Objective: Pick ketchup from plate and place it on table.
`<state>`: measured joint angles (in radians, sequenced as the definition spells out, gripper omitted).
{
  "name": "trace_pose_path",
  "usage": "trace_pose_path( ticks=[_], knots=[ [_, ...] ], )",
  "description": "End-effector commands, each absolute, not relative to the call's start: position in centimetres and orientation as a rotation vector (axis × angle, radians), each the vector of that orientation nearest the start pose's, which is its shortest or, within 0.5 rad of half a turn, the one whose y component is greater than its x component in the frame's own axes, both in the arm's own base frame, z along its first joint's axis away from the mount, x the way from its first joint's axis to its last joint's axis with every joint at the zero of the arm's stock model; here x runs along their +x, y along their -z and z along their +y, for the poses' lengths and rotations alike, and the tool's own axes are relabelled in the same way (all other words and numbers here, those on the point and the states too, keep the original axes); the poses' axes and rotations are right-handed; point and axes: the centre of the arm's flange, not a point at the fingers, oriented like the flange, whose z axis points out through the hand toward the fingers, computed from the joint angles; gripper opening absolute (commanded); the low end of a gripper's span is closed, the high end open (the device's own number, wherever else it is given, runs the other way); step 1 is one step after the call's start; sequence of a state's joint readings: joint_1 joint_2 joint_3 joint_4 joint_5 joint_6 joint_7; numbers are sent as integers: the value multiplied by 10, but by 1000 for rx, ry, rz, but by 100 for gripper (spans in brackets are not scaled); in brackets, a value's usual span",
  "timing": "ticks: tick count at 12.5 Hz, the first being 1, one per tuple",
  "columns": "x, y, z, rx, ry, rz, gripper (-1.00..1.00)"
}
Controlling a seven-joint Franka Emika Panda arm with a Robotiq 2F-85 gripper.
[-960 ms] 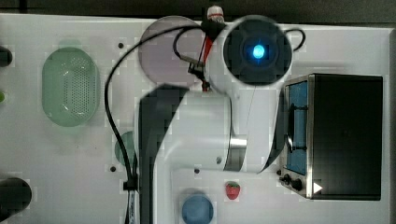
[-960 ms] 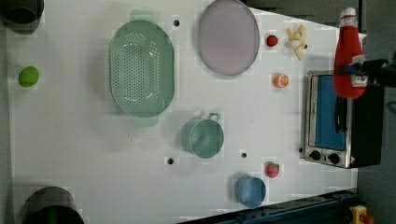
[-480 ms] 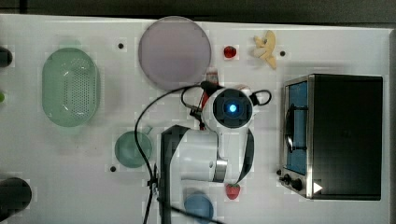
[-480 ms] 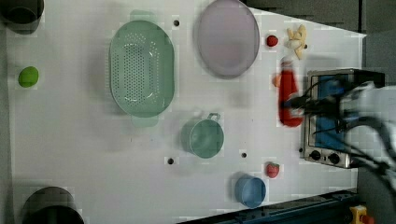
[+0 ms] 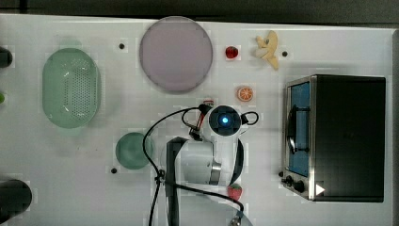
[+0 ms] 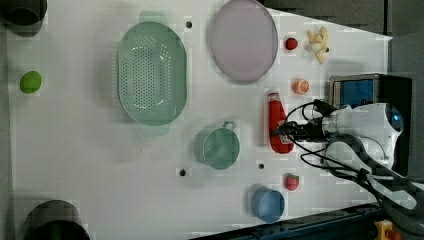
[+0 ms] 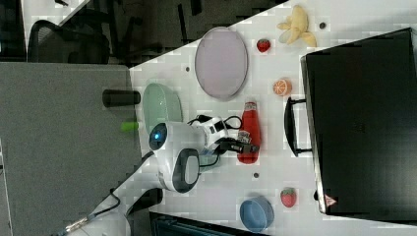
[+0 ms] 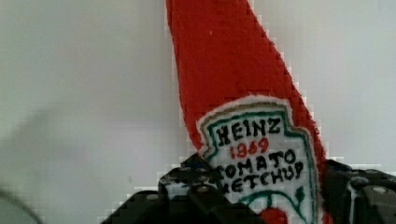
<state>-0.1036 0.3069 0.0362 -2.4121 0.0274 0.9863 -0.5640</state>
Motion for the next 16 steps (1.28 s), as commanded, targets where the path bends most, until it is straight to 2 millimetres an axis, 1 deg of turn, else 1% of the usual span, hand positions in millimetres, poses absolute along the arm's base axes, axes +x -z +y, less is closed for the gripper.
trace_pose_path(
  ticks=[1,2,3,4,5,6,8,9,10,11,13,14,16],
  knots=[
    [506,-209,-34,-3070,-34,557,25],
    [506,-210,-33,-3070,-30,555,46],
    [510,-216,-32,-3069,-9,551,68],
    [515,-229,-30,-3067,34,544,90],
    [521,-247,-29,-3063,89,536,100],
    [529,-271,-26,-3057,159,524,100],
    [545,-330,-18,-3037,316,499,100],
    [552,-359,-14,-3018,367,530,100],
    [556,-386,-11,-2993,381,607,100],
    [559,-410,-7,-2967,347,713,100],
    [556,-451,0,-2943,193,900,100],
    [554,-472,2,-2933,120,980,100],
    [553,-518,4,-2915,36,1091,100]
  ],
)
